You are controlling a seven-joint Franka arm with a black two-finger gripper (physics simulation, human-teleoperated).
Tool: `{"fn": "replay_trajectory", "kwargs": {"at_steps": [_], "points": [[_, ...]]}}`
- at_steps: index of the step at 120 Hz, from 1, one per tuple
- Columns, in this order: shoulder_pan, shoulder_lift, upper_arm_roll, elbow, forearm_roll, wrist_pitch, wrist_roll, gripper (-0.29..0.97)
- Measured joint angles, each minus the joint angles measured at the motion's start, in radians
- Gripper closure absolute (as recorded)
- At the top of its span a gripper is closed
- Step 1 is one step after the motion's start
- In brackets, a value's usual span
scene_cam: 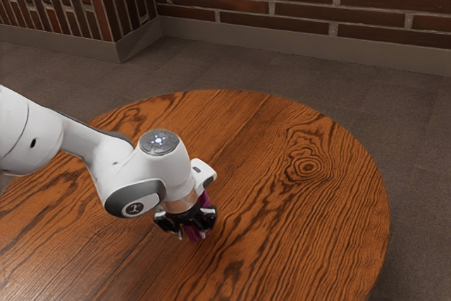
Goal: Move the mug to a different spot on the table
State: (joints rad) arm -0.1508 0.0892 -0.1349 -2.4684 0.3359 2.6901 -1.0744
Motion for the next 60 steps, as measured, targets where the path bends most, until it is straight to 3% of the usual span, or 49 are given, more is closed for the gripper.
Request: {"fn": "replay_trajectory", "kwargs": {"at_steps": [38,60], "points": [[0.000,-0.061,0.002,0.016,0.018,-0.036,-0.051,0.58],[-0.020,-0.082,0.027,0.031,0.045,-0.062,-0.058,0.59]]}}
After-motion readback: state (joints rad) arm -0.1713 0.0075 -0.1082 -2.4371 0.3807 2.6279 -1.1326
